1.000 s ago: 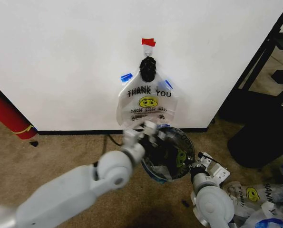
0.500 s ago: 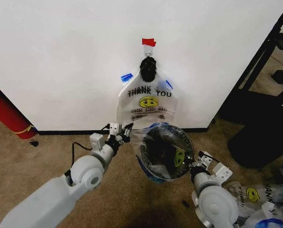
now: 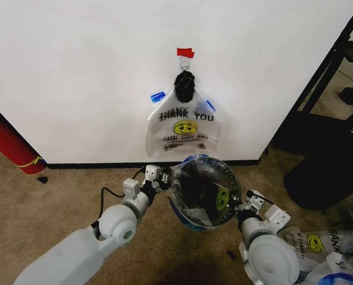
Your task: Pick up the garbage bag from the wall and place it over the trash bin.
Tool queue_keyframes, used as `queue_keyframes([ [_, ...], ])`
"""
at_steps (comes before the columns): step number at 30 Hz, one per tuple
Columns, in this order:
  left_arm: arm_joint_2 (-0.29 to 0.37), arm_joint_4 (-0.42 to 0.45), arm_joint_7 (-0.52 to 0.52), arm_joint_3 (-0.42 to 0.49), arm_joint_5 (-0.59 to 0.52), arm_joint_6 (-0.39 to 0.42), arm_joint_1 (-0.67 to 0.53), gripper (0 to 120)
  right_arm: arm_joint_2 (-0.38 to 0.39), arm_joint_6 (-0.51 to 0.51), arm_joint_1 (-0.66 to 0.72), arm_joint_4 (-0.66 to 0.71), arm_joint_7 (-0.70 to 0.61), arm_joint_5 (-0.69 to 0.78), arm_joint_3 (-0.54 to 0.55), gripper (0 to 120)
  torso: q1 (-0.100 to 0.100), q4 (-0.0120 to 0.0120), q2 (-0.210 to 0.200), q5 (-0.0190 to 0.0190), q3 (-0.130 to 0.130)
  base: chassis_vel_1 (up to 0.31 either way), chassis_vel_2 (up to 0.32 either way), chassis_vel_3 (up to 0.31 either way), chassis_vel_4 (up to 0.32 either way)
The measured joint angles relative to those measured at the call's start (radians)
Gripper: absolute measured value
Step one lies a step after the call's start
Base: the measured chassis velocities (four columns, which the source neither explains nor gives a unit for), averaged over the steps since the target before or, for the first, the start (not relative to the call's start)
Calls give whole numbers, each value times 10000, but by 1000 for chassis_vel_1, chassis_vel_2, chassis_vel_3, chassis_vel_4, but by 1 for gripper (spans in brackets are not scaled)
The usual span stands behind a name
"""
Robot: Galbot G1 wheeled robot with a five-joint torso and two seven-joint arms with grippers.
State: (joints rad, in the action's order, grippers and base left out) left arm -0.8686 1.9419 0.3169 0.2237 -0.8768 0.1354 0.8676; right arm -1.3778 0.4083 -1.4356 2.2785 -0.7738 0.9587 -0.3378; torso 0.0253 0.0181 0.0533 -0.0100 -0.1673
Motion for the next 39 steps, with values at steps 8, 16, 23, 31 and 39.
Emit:
queue_keyframes([
  [8,-25,-100,130,-150,-17,65,-51,0,17,2,53,-52,-5,53,-9,0,0,1,0,-1,0,0,0,0,0],
  [16,99,337,352,-2053,515,13,1584,25,112,657,260,-345,105,569,-89,0,0,-1,0,0,0,0,0,0,0],
  [23,-527,876,471,-3805,2450,-975,4071,50,374,1548,737,-756,-405,1915,-31,0,0,-1,0,-1,0,0,0,0,0],
  [31,-1934,1631,604,-5643,3657,-1704,5994,77,239,1920,1886,-1873,-824,2683,374,0,0,-1,0,-1,0,0,0,0,0],
  [39,-2782,2650,-71,-6982,4248,-3212,7807,100,214,2335,2482,-2334,-1163,3168,638,0,-1,-1,0,1,0,0,0,0,0],
])
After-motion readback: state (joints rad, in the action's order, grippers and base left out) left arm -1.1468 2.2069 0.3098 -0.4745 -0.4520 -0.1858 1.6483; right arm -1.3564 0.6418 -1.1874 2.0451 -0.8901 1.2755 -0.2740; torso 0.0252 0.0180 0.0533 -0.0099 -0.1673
